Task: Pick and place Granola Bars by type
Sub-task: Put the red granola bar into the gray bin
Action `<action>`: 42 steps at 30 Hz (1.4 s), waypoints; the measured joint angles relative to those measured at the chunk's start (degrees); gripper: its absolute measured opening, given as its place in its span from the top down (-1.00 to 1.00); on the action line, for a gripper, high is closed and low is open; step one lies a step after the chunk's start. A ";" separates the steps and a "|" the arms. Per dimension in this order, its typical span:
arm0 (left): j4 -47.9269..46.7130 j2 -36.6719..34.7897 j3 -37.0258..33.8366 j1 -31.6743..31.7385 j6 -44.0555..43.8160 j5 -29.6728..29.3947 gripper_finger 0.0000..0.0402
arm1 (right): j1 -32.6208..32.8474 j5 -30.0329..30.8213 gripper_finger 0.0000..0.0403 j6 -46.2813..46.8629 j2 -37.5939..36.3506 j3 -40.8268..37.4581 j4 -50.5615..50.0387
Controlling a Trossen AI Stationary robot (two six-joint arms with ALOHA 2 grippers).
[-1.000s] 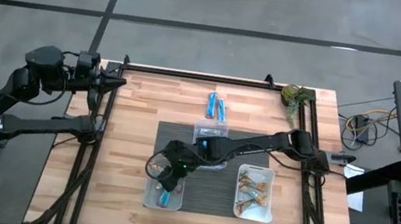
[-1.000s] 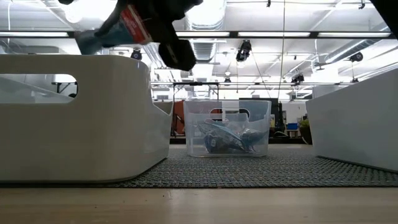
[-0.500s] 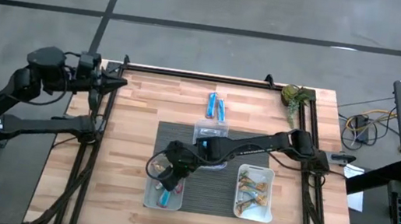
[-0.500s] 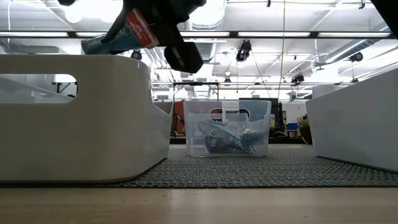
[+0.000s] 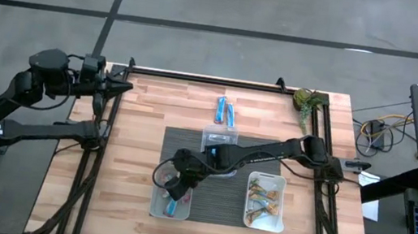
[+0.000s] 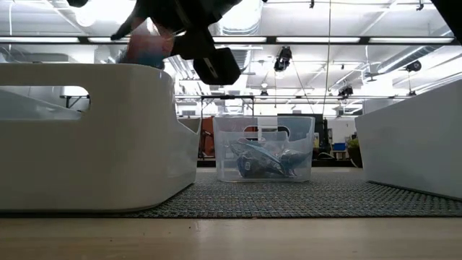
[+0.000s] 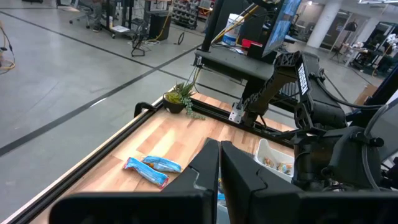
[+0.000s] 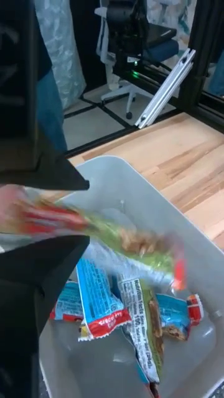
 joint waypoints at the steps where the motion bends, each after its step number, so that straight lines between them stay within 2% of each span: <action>1: 0.00 0.00 0.00 0.00 0.00 0.00 1.00 | 0.02 -0.07 0.38 0.24 0.00 0.00 0.05; 8: 0.00 0.00 0.00 0.01 -0.04 0.00 1.00 | 0.04 0.23 0.08 0.52 0.00 -0.02 0.09; 16: 0.00 0.00 0.00 0.01 -0.14 0.00 1.00 | 0.04 0.42 0.06 -2.14 0.00 -0.02 0.06; 21: -0.02 0.00 0.00 0.00 -0.26 0.00 1.00 | 0.04 2.28 0.24 -4.74 -0.02 -0.02 -0.50; 29: -0.02 0.00 0.00 0.02 -0.26 0.00 1.00 | -1.16 3.56 0.90 -8.94 -0.76 -0.07 -0.53; 37: -0.41 0.00 0.00 0.01 -0.17 -0.01 1.00 | -3.04 3.66 0.96 -13.42 -3.30 -0.07 -1.10; 42: -0.87 -0.07 0.00 0.01 -0.13 -0.01 1.00 | -3.77 6.72 0.96 -16.75 -7.72 -0.04 -5.63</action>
